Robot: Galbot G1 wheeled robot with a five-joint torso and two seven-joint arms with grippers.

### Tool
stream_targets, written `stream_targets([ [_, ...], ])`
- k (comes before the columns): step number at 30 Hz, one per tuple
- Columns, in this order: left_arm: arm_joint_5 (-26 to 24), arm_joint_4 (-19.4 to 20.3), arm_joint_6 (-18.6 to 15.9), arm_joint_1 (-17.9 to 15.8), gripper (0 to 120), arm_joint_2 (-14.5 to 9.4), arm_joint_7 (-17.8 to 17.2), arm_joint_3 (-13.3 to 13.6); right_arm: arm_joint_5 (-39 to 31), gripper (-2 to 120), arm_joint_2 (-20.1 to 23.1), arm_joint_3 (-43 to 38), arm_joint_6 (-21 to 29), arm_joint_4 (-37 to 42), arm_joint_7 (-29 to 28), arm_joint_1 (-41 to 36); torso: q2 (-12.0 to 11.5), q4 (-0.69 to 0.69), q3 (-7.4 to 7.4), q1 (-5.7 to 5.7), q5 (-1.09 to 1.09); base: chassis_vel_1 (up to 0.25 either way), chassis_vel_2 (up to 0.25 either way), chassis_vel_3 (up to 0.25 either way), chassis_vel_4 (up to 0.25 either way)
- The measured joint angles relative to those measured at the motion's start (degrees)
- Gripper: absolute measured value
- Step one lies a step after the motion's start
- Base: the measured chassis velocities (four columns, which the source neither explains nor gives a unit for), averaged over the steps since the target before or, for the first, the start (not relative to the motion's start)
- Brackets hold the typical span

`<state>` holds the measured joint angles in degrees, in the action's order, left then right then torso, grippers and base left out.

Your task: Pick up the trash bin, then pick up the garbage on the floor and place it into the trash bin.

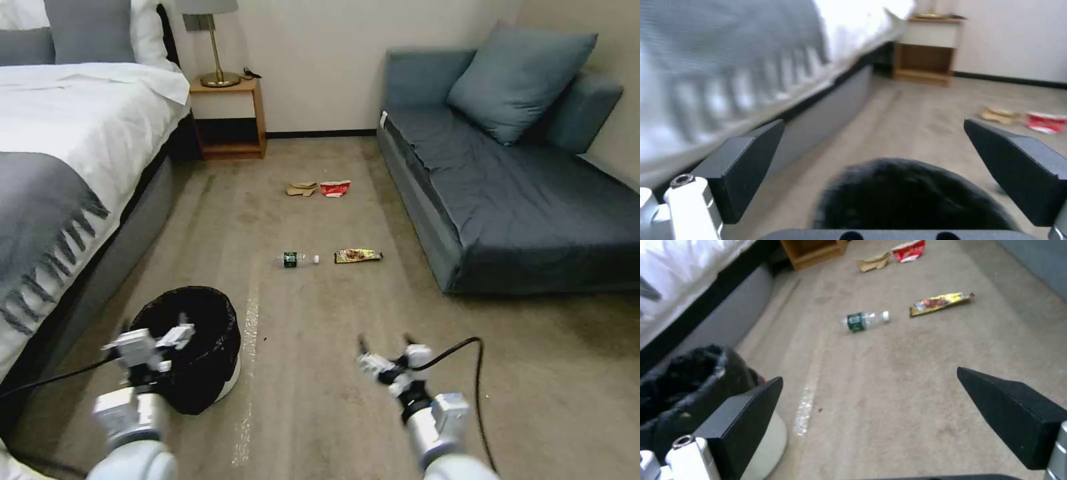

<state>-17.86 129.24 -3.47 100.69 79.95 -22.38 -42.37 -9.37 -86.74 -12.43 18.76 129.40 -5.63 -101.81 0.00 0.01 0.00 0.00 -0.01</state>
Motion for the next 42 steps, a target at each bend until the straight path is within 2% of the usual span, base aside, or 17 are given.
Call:
stream_targets([
  [1, -1.75, 0.93, -0.99, 0.27, 100, -0.86, -1.14, -0.63, -0.32, 100, 0.39, 0.2, 0.04, 0.48, -0.26, -0.08, 0.0, 0.03, 0.0, 0.0, -0.01, 0.0, 0.0, 0.0, 0.0],
  [2, -2.78, 1.37, -1.75, -0.04, 100, -1.78, -1.55, -0.98, -0.38, 100, 0.49, 0.23, 0.01, 0.47, -0.55, -0.13, 0.0, -0.02, 0.0, 0.0, 0.0, 0.0, 0.0, 0.0, 0.0],
  [12, -3.54, 1.58, -2.56, 0.02, 100, -2.5, -2.01, -0.6, 0.58, 100, 0.3, 0.88, -2.06, -0.9, -0.66, 0.03, 0.0, -0.01, 0.0, 0.0, 0.01, 0.0, 0.0, 0.0, 0.0],
  [14, -4.06, 1.58, -3.84, 0.06, 100, -2.75, -2.7, -0.76, 0.57, 100, 0.4, 0.8, -2.24, -1.07, -0.83, 0.23, 0.0, -0.01, 0.0, 0.0, 0.01, 0.0, 0.0, 0.0, 0.0],
  [15, -4.88, 1.75, -6.71, 0.39, 100, -3.46, -4.53, -0.8, 0.52, 100, 0.57, 0.71, -2.47, -1.23, -1.01, 0.29, 0.0, -0.01, 0.0, 0.0, 0.01, 0.0, 0.0, 0.0, 0.0],
  [16, -4.88, 1.75, -6.71, 0.39, 100, -3.46, -4.53, -0.8, 0.52, 100, 0.57, 0.71, -2.47, -1.23, -1.01, 0.29, 0.0, -0.01, 0.0, 0.0, 0.01, 0.0, 0.0, 0.0, 0.0],
  [18, -6.47, 2.0, -9.03, 0.74, 100, -4.37, -6.48, -0.91, 0.52, 100, 0.64, 0.71, -2.89, -1.5, -1.11, 0.18, 0.0, -0.01, 0.0, 0.0, 0.01, 0.0, 0.0, 0.0, 0.0],
  [20, -11.74, 2.08, -11.62, 0.85, 100, -5.89, -9.51, -1.88, 0.7, 100, 0.62, 0.76, -4.07, -2.47, -1.28, -0.13, 0.0, -0.01, 0.0, 0.0, 0.01, 0.0, 0.0, 0.0, 0.0],
  [22, -13.23, 2.13, -12.2, 0.85, 100, -6.22, -10.06, -1.97, 0.74, 100, 0.61, 0.76, -4.27, -2.63, -1.3, -0.14, 0.0, -0.01, 0.0, 0.0, 0.01, 0.0, 0.0, 0.0, 0.0],
  [25, -21.9, 3.19, -16.11, 1.07, 100, -7.94, -13.84, -2.36, 1.12, 100, 0.55, 0.76, -5.49, -3.94, -1.53, -0.13, 0.0, -0.01, 0.0, 0.0, 0.01, 0.0, 0.0, 0.0, 0.0],
  [27, -23.19, 3.28, -16.74, 1.17, 100, -8.17, -14.49, -2.51, 1.17, 100, 0.55, 0.75, -5.72, -4.22, -1.57, -0.08, 0.0, -0.01, 0.0, 0.0, 0.01, 0.0, 0.0, 0.0, 0.0],
  [29, -28.06, 3.47, -19.39, 1.16, 100, -8.45, -16.29, -2.96, 1.16, 100, 0.56, 0.71, -6.16, -4.78, -1.81, 0.32, 0.0, -0.01, 0.01, 0.0, 0.02, 0.0, 0.0, 0.0, 0.0],
  [30, -28.06, 3.47, -19.39, 1.16, 100, -8.45, -16.29, -2.96, 1.16, 100, 0.56, 0.71, -6.16, -4.78, -1.81, 0.32, 0.0, -0.01, 0.01, 0.0, 0.02, 0.0, 0.0, 0.0, 0.0],
  [34, -37.81, 1.65, -24.04, -1.0, 100, -8.11, -20.44, -3.34, 0.75, 100, 0.7, 0.51, -6.25, -4.99, -2.2, 1.33, 0.0, -0.01, 0.01, 0.0, 0.0, 0.0, 0.0, 0.0, 0.0],
  [37, -39.9, 0.73, -24.67, -1.88, 100, -8.01, -21.13, -3.38, 0.68, 100, 0.8, 0.4, -6.25, -5.04, -2.24, 1.67, 0.0, -0.01, 0.0, 0.0, 0.02, 0.0, 0.0, 0.0, 0.0],
  [42, -43.3, -3.4, -25.44, -5.53, 100, -7.99, -22.59, -3.05, 0.59, 100, 0.91, 0.23, -6.32, -5.37, -2.45, 2.13, 0.0, -0.01, 0.01, 0.0, 0.01, 0.0, 0.0, 0.0, 0.0],
])
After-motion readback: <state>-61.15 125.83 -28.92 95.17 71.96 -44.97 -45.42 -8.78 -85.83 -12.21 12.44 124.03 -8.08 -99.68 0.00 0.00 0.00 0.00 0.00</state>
